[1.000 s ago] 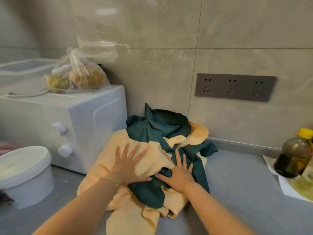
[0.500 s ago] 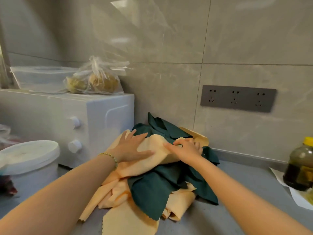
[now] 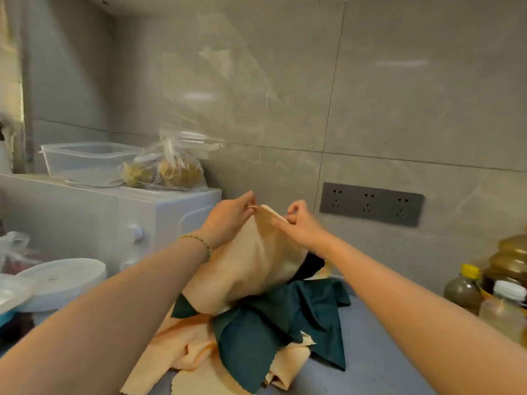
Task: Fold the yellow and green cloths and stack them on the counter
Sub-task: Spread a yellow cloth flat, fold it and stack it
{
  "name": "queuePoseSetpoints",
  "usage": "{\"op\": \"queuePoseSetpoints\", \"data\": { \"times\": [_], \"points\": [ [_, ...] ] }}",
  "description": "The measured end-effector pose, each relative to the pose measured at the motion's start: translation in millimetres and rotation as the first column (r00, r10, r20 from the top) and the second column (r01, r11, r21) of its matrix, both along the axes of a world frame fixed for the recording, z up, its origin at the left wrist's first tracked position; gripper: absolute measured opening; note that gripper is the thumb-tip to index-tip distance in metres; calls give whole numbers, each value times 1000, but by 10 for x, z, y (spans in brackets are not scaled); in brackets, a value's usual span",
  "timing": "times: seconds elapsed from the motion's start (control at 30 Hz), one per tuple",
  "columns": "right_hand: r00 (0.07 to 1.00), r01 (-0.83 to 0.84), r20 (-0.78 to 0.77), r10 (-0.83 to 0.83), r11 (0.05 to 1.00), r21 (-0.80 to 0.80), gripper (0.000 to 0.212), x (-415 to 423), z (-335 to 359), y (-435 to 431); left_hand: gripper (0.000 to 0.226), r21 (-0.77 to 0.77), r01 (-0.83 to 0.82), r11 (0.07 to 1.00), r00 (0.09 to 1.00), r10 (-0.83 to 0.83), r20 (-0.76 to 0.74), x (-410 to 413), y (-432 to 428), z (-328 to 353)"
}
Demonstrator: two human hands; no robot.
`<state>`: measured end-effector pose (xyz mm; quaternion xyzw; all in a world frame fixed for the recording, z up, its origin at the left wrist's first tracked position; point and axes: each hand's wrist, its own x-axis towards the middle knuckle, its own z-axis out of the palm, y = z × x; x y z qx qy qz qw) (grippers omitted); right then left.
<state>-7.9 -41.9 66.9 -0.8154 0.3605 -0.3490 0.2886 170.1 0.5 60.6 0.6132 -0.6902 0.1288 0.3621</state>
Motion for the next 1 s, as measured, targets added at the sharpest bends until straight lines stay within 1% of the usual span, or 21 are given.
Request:
{"op": "queuePoseSetpoints", "data": {
  "times": [0.03,0.07,0.13,0.2,0.23,0.27,0.3,0.33,0.4,0.5,0.57,0.6,0.63,0.67,0.7,0.73,0.77,0.83,0.9,0.93,1.0],
  "points": [
    [999,-32,-24,33,999,18,38,-69,116,74,14,-45,38,998,999,-37,24,-116,64,145],
    [997,-40,-61,39,999,-20,39,-147,218,129,14,-77,78,994,996,-73,57,-243,131,272],
    [994,31,-96,-51,981,-193,15,-343,425,253,23,-105,156,982,987,-152,52,-434,274,453],
    [987,159,8,-164,943,-293,30,-594,623,352,47,-23,145,989,989,-144,18,-514,401,540],
    [977,211,73,-198,928,-306,34,-756,716,432,50,50,82,995,992,-86,92,-536,431,552],
    [968,248,122,-220,911,-328,32,-892,801,502,39,104,-2,995,983,-17,185,-547,463,553],
    [960,277,135,-245,898,-342,24,-1045,871,600,20,125,-52,991,974,23,224,-593,510,555],
    [952,305,130,-277,887,-346,16,-1187,928,670,10,126,-59,990,983,36,179,-650,575,577],
    [938,346,100,-332,883,-318,5,-1461,976,801,15,94,57,994,998,-57,-8,-847,729,639],
    [920,391,131,-370,893,-222,17,-1706,993,992,6,33,170,985,982,-166,-90,-1162,887,774],
    [935,338,175,-307,922,-187,27,-1879,978,1237,7,8,194,981,973,-191,-127,-1388,1014,816],
    [952,292,150,-268,940,-174,32,-1978,961,1366,7,-3,212,977,968,-211,-139,-1476,1054,825],
    [961,278,43,-275,945,-172,37,-2081,940,1477,5,-13,230,973,964,-229,-136,-1556,1108,826],
    [942,282,-128,-310,939,-199,42,-2180,897,1561,6,-27,245,969,962,-246,-117,-1617,1157,813],
    [891,289,-285,-354,925,-246,42,-2271,835,1606,14,-30,270,962,957,-272,-97,-1670,1225,795],
    [843,297,-365,-395,908,-296,36,-2359,769,1634,24,-7,303,953,950,-302,-82,-1713,1283,766],
    [833,321,-349,-428,889,-326,26,-2446,710,1656,33,61,338,939,940,-333,-76,-1760,1343,747],
    [874,391,-186,-448,878,-276,18,-2619,613,1775,44,272,357,894,933,-356,-55,-1863,1457,674],
    [902,413,-55,-427,894,-174,20,-2726,521,1846,29,403,253,879,955,-293,39,-1958,1511,583],
    [914,398,-44,-404,911,-105,21,-2761,466,1859,22,423,209,882,962,-264,74,-2004,1537,542],
    [934,350,-73,-349,937,1,19,-2770,336,1888,21,447,214,868,961,-269,64,-2104,1576,454]
  ]
}}
